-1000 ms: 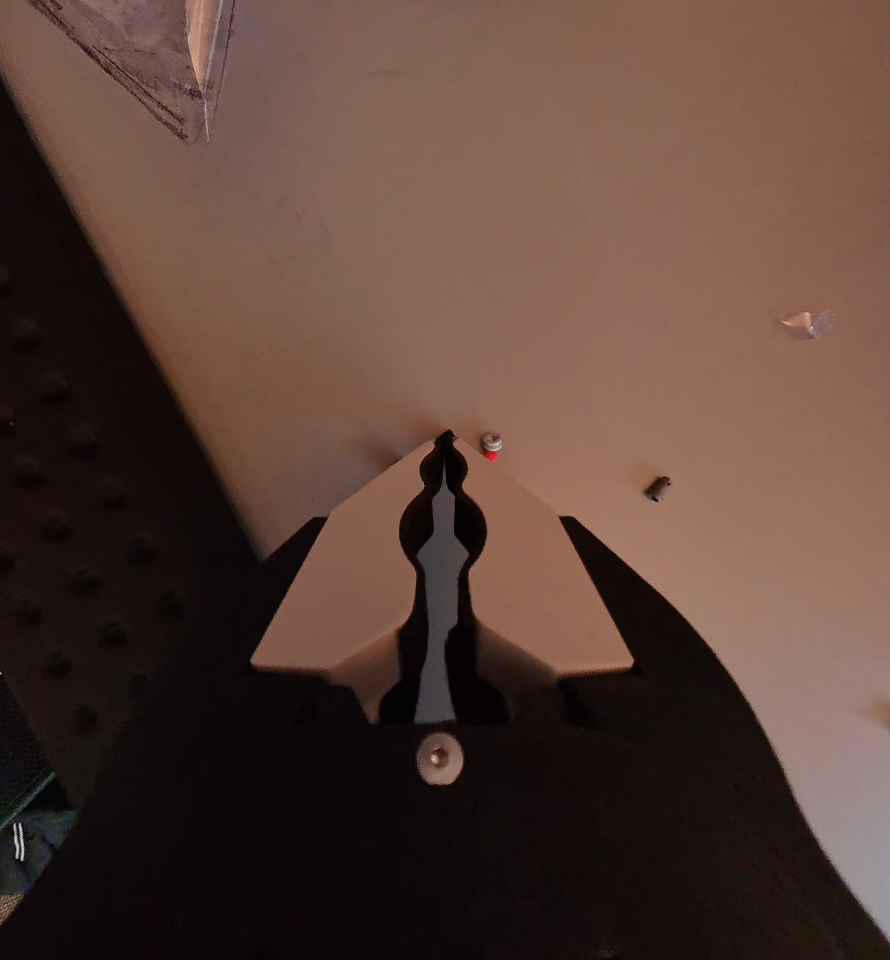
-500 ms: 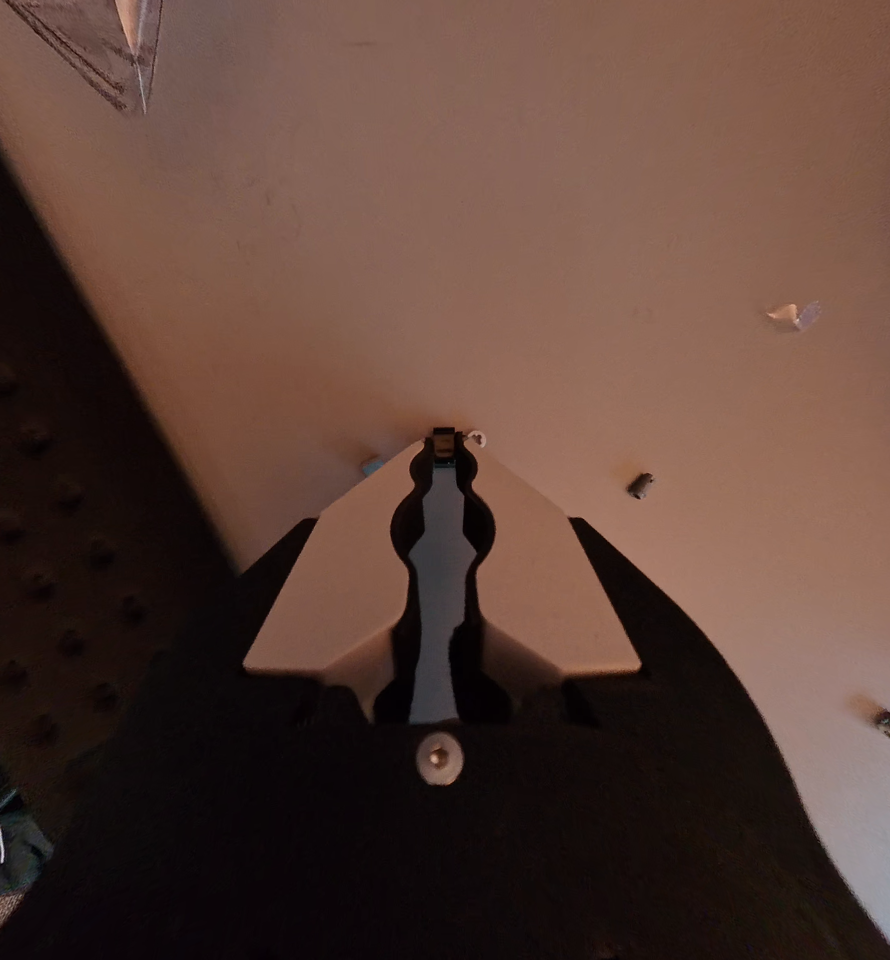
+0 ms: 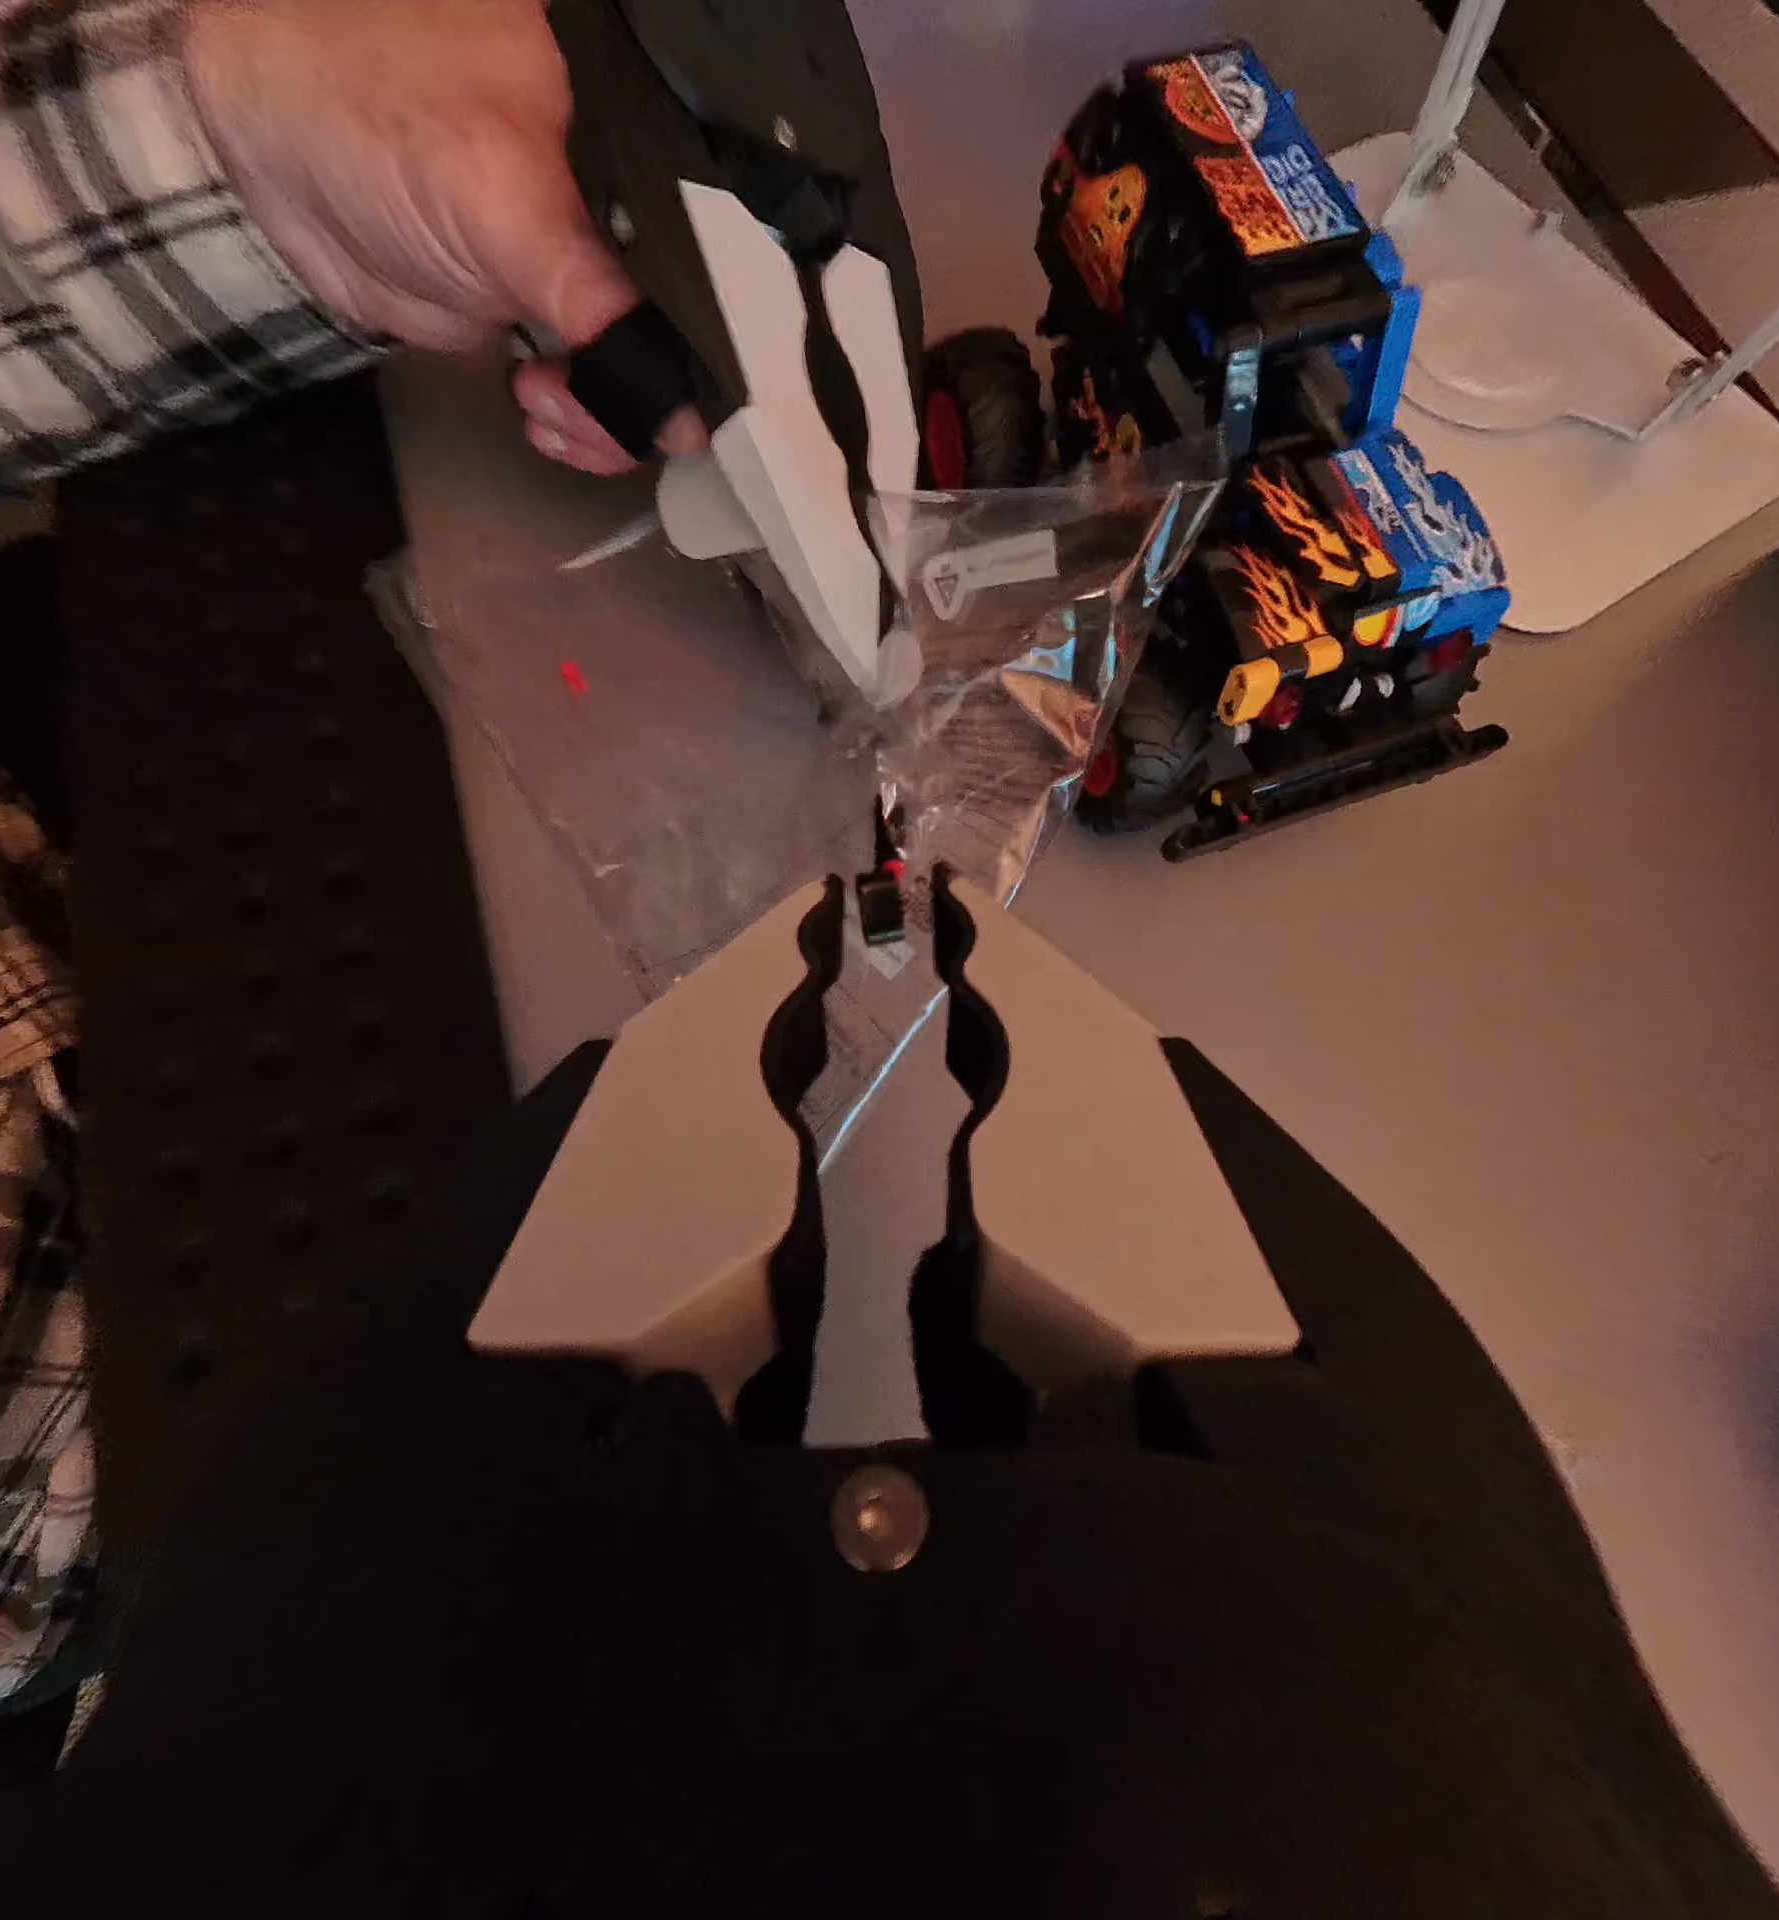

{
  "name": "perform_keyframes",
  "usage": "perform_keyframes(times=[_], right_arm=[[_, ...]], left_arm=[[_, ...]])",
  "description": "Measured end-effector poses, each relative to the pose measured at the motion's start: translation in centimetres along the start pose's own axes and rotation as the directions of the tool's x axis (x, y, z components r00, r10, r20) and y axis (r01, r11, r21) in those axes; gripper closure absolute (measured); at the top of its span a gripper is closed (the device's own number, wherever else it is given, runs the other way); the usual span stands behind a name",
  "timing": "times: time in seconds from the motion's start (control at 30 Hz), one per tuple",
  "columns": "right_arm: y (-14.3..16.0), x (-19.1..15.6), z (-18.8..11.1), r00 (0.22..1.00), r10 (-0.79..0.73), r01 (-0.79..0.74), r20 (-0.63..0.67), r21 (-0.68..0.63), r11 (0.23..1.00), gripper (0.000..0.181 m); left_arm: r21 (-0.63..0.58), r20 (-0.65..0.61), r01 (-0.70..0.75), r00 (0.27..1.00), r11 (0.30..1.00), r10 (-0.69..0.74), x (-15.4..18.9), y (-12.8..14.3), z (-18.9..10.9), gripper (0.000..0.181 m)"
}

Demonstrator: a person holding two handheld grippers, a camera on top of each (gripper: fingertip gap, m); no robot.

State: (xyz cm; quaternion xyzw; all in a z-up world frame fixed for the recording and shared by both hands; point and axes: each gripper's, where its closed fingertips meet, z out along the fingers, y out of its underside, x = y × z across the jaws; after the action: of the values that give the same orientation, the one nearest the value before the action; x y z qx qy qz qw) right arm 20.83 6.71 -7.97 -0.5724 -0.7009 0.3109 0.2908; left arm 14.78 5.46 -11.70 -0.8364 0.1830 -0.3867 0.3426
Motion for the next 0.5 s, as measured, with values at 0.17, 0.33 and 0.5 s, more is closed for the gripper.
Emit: perform_keyframes(times=[0.17, 0.33, 0.5], right_arm=[[-0.3, 1.0, -2.1, 0.999, 0.026, -0.024, -0.043, 0.043, 0.999, 0.16], [7.3, 5.9, -6.5, 0.963, 0.158, -0.181, -0.216, -0.091, 0.979, 0.158], [13.8, 5.8, -7.1, 0.946, 0.266, -0.298, -0.187, -0.173, 0.939, 0.159]], left_arm=[[-0.006, 0.0, -0.001, 1.0, 1.0, 0.001, 0.0, 0.1, 0.0, 0.181], [-0.003, 0.001, -0.003, 1.0, 1.0, 0.003, 0.1, 0.0, 0.0, 0.181], [-0.007, 0.001, -0.003, 1.0, 1.0, 0.003, 0.1, 0.1, 0.1, 0.181]])
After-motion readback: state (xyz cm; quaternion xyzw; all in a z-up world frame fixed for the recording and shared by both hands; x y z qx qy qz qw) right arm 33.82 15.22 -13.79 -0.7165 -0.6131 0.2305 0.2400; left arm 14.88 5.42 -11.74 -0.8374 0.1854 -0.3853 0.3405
